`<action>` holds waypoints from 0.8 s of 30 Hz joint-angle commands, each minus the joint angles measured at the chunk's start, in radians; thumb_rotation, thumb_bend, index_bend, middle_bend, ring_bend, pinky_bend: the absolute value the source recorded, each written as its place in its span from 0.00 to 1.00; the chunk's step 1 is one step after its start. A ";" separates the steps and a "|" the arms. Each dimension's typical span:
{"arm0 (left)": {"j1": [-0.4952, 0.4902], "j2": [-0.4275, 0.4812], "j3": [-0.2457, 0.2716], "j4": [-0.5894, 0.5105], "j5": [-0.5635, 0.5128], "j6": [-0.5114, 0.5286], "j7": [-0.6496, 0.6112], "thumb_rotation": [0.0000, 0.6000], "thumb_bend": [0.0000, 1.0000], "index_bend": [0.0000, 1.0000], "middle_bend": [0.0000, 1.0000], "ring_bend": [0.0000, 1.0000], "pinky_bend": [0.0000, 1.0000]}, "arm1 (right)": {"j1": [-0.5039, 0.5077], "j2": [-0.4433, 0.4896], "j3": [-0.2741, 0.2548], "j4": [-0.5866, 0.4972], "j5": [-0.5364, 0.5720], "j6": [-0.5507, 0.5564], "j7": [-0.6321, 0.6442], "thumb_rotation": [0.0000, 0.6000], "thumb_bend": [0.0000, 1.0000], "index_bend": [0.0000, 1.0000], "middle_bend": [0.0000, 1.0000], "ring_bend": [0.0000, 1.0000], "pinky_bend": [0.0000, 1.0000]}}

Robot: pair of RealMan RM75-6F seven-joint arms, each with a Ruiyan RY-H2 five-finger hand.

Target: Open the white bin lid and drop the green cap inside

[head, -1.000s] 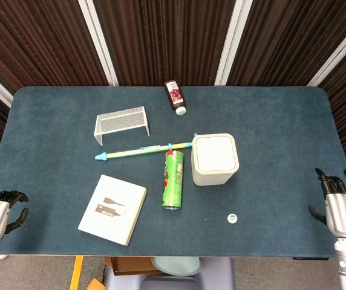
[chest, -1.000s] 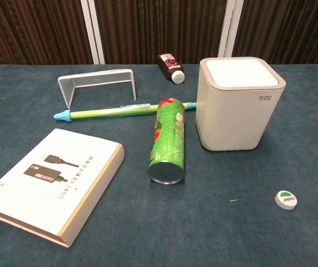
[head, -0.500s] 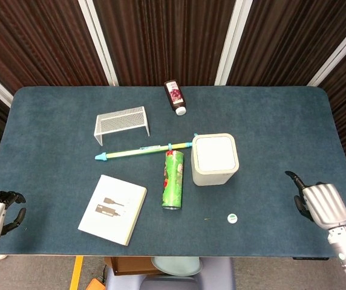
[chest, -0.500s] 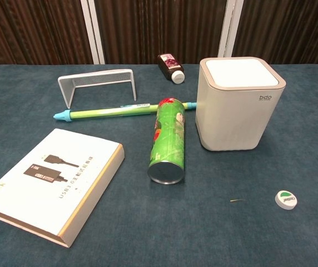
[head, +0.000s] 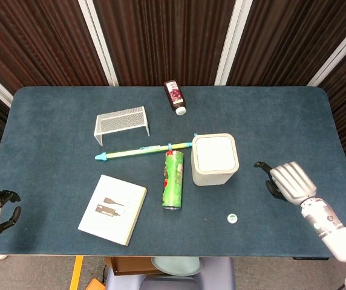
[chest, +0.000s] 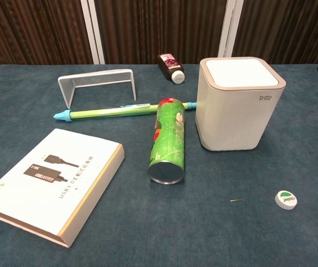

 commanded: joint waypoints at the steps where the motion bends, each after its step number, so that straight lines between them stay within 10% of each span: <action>1: 0.001 0.000 -0.003 0.001 -0.004 0.002 0.002 1.00 0.38 0.51 0.51 0.44 0.61 | 0.052 -0.026 0.028 0.004 0.064 -0.056 -0.029 1.00 0.63 0.39 0.83 0.90 0.79; 24: 0.005 0.006 0.001 -0.013 0.012 0.011 0.008 1.00 0.38 0.51 0.51 0.44 0.61 | 0.155 -0.115 0.021 0.018 0.146 -0.118 -0.072 1.00 0.64 0.39 0.83 0.90 0.79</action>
